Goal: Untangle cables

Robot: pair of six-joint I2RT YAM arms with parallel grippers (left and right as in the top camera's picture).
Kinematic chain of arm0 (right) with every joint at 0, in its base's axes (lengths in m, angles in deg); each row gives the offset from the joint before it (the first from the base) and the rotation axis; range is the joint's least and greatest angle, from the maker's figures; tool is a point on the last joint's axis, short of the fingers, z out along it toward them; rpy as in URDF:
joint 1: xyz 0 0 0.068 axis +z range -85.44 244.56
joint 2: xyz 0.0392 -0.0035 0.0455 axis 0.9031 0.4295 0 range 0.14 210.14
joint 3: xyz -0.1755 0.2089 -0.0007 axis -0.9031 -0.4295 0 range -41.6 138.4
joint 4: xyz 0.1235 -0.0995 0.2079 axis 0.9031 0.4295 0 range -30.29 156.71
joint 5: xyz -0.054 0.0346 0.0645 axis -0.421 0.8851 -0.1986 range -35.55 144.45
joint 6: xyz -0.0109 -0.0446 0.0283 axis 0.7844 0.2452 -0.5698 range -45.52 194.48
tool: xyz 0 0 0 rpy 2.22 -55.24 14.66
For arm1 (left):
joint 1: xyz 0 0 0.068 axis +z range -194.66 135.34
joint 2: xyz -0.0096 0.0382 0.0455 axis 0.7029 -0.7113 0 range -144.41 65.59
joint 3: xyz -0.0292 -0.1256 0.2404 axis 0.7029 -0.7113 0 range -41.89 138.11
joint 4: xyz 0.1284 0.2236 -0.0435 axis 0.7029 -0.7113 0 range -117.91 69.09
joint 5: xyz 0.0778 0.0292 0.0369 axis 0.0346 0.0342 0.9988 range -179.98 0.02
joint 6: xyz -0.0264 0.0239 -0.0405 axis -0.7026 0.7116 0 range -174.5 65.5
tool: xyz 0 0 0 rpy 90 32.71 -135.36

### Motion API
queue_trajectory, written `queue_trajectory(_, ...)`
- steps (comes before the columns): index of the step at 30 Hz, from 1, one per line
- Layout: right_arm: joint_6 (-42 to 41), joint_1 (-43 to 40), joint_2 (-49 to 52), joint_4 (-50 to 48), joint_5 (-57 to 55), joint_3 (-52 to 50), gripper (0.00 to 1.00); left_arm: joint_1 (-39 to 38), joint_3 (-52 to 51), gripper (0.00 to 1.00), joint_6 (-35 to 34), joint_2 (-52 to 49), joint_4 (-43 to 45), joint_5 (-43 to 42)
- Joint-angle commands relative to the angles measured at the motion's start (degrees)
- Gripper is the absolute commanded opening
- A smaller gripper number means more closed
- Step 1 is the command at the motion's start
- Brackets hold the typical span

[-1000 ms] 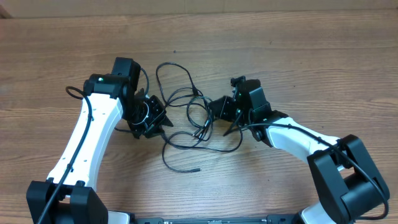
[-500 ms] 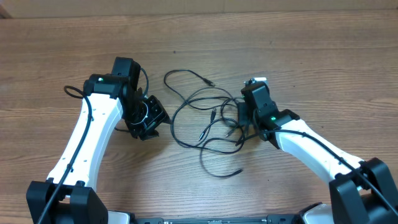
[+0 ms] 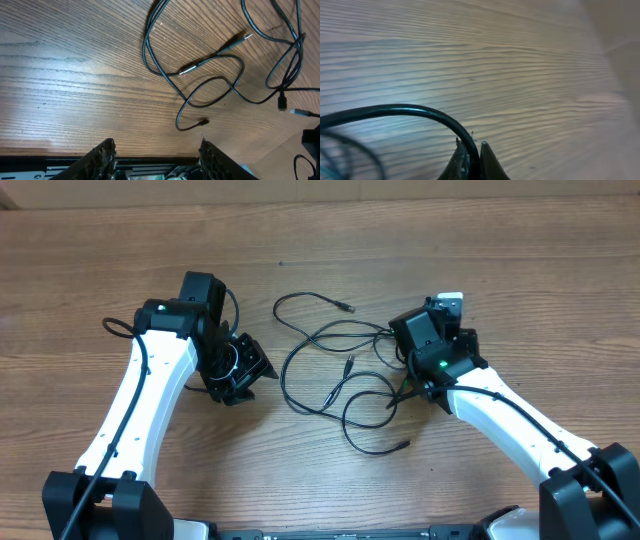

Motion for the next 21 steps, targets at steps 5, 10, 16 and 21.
queue_trajectory(5,-4.5,0.2,-1.7,0.1,-5.9,2.3,0.04,-0.4,0.9,0.56,0.6,1.3,0.0,0.8)
queue_trajectory(10,-6.2,0.2,-2.6,-6.3,15.2,2.8,0.04,-0.4,0.9,0.59,0.6,1.3,0.2,1.4)
queue_trajectory(16,-6.2,0.3,-2.6,-17.0,44.2,2.8,0.04,-0.4,0.9,0.6,0.5,1.3,0.2,1.9)
queue_trajectory(21,-6.3,3.0,-2.6,-20.3,58.3,2.8,0.04,-0.4,0.9,0.63,0.5,1.3,0.7,2.3)
